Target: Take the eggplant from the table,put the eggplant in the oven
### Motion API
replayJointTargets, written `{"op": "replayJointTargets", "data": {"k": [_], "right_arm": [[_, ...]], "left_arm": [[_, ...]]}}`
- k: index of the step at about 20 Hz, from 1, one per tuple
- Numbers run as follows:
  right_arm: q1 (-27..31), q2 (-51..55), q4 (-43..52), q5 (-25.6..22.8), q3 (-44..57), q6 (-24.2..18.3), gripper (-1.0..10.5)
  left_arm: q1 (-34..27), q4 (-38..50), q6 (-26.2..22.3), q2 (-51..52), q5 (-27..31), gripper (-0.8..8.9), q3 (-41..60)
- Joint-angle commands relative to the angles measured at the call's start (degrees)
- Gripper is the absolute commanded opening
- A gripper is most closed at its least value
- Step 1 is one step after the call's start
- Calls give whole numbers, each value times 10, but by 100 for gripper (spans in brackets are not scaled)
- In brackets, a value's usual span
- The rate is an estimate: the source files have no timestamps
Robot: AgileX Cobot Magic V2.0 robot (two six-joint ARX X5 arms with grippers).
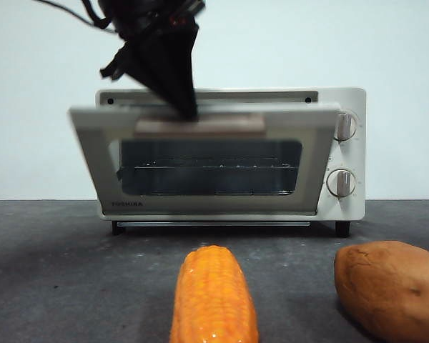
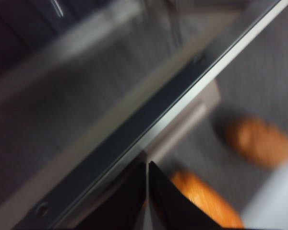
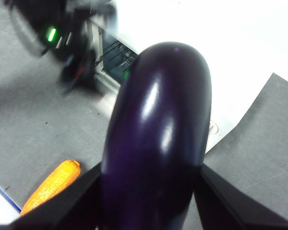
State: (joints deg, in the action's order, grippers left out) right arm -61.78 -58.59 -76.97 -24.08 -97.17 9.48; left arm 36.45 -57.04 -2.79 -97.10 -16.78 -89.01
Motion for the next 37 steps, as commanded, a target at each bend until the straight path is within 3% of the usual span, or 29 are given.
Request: {"op": "replayJointTargets", "data": {"k": [1, 10, 16, 20, 24, 27, 30, 34, 37], "right_arm": [[-7, -5, -42, -2, 0, 5, 189], [-7, -14, -42, -2, 78, -2, 189], [-7, -54, -9, 1, 132, -61, 189], [-7, -97, 91, 1, 155, -138, 184], [11, -172, 160, 1, 155, -224, 176], [31, -237, 229, 1, 155, -288, 176], [50, -307, 325, 1, 155, -380, 176], [77, -394, 453, -7, 155, -492, 177], [91, -446, 536, -55, 155, -556, 176]], "left_arm": [[24, -61, -30, -14, -2, 6, -6], [37, -39, -20, 2, 26, 6, -5], [20, 68, 11, 69, 82, 6, 42], [-29, 137, 33, 142, 108, 6, 143], [-115, 222, 68, 235, 105, 6, 282], [-176, 238, 81, 293, 92, 6, 353], [-214, 238, 81, 336, 58, 6, 386], [-230, 250, 80, 357, 58, 6, 388], [-235, 259, 80, 357, 55, 6, 388]]}}
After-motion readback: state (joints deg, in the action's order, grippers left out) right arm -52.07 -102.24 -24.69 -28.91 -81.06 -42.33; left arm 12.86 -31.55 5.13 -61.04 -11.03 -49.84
